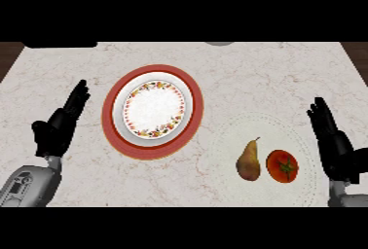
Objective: Pick the tomato from the placemat and place it in the plate
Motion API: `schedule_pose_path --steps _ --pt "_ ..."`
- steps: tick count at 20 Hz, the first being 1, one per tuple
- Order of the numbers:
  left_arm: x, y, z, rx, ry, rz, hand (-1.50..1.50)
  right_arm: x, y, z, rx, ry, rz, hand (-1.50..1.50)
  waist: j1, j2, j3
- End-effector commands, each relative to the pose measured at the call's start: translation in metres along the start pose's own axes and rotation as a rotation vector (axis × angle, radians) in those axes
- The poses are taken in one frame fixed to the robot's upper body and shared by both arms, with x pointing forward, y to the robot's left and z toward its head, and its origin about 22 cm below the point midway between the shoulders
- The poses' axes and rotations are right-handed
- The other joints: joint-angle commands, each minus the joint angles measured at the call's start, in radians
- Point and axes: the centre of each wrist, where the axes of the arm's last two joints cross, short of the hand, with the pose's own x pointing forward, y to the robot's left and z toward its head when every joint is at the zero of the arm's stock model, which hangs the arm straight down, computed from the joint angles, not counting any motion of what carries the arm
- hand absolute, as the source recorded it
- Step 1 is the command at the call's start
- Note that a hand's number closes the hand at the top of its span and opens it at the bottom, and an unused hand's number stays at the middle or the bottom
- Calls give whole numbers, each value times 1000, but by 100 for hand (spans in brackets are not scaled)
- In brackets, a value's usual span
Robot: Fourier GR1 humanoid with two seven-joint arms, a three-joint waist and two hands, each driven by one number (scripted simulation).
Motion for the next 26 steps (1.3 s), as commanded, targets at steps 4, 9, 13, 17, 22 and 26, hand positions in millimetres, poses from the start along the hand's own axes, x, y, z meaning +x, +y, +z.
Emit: schedule_pose_path --steps 4,9,13,17,22,26 --pt "-19 34 23 75 29 -164 0 53 35 -5 284 -256 -479 -150 20 -18 -13" --pt "-44 42 60 115 95 -181 0 72 3 27 -32 -516 -390 -150 -20 -20 -17" --pt "-34 43 78 114 84 -197 0 40 10 72 -144 -573 -533 -150 -2 -15 -14" --pt "-46 47 90 112 94 -211 0 25 -21 128 -92 -639 -547 -150 -13 -9 -16" --pt "-44 45 86 119 78 -214 0 46 -63 130 130 -539 -329 -150 -8 -6 -17" --pt "-30 48 75 118 70 -194 0 55 -95 131 202 -435 -50 -150 -6 -4 -17"
